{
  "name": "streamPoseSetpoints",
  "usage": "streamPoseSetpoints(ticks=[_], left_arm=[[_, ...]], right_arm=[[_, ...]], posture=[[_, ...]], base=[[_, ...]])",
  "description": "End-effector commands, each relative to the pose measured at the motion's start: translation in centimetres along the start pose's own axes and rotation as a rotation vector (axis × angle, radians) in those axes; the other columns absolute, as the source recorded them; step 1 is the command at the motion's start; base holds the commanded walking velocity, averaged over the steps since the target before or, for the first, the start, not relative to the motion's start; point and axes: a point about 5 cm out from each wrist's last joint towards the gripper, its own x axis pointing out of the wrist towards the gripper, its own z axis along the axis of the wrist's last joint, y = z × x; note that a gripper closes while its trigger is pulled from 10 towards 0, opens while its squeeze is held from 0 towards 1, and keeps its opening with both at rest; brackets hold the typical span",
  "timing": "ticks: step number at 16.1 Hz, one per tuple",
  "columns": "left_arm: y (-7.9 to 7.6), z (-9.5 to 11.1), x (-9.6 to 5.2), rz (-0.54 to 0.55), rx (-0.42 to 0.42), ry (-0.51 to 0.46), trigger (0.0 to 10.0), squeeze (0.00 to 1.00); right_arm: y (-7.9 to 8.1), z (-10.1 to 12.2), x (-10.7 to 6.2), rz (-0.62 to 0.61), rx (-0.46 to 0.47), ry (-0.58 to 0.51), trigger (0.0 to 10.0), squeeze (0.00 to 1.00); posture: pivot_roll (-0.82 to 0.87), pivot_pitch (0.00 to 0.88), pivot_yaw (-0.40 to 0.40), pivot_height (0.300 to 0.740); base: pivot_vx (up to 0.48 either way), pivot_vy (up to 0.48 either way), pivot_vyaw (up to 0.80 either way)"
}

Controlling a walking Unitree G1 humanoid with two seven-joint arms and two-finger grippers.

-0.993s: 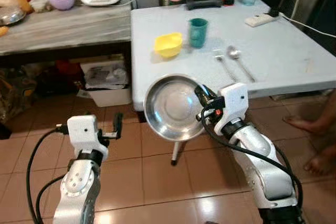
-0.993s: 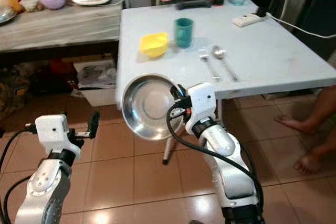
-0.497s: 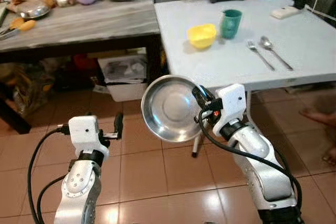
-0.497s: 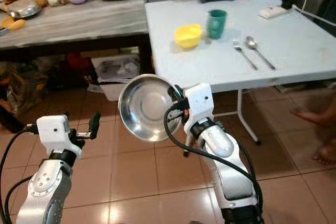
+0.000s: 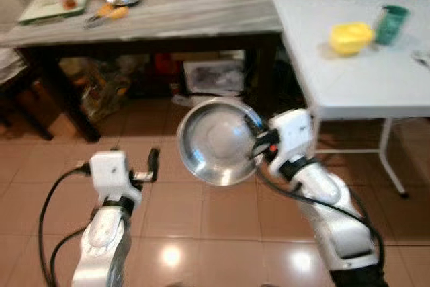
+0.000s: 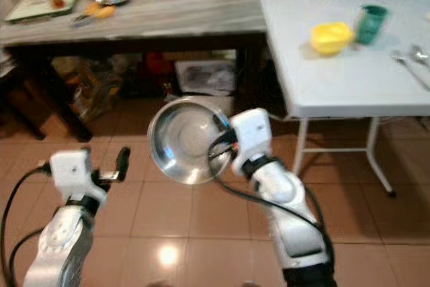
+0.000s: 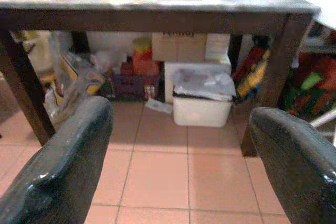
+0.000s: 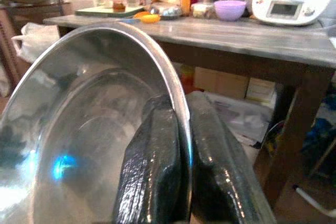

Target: Setting the table

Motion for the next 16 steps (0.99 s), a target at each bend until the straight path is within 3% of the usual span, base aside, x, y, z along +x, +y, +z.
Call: streamPoseSetpoints(ticks=[1,7,16], left_arm=[[1.15,-0.27,-0.32,0.037,0.030,0.014,10.0,0.00],[0.75,0.37,-0.49,-0.021,-0.005,-0.031,10.0,0.00],[0.28,0.45,-0.60,-0.055,-0.014,-0.042,10.0,0.00]], right_arm=[[0.95,0.77,0.43,0.033,0.008,-0.039,10.0,0.00],[0.88,0.71,0.51,0.030,0.007,-0.042,10.0,0.00],[0.90,0.69,0.68,0.030,0.009,-0.045,10.0,0.00]], posture=[[-0.12,0.104,0.051,0.740],[-0.12,0.097,0.053,0.740],[-0.11,0.094,0.050,0.740]], base=[[0.000,0.480,0.00],[0.000,0.000,0.00],[0.408,0.000,0.00]])
